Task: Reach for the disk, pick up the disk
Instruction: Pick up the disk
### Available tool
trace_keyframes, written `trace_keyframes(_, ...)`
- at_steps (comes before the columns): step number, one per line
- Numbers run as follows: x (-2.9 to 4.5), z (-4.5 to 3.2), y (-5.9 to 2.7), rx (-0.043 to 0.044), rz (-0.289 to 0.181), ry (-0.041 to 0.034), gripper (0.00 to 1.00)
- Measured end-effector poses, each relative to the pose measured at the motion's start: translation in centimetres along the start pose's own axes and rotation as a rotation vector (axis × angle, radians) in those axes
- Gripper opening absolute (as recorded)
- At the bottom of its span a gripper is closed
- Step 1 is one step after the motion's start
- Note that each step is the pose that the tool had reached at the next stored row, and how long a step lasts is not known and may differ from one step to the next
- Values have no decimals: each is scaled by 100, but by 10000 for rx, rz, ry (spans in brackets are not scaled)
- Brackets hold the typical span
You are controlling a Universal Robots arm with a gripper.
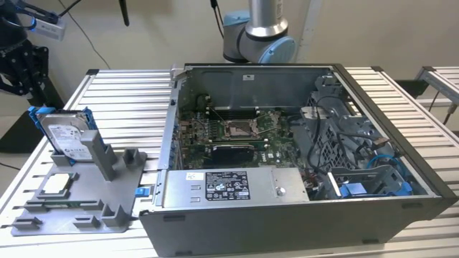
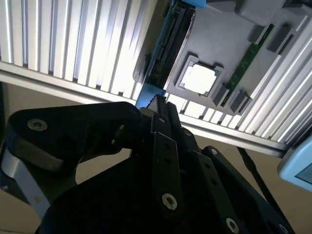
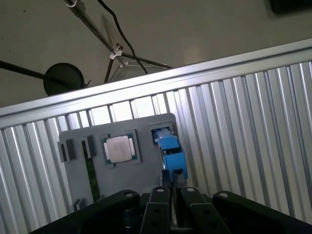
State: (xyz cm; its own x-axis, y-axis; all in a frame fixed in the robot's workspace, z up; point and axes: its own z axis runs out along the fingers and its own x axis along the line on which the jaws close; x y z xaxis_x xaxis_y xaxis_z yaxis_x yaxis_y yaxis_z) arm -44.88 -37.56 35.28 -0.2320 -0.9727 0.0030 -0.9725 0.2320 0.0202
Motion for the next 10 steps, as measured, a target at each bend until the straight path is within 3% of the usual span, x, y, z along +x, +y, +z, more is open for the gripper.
trace_keyframes(10, -5, 134, -1, 28, -319, 1, 100)
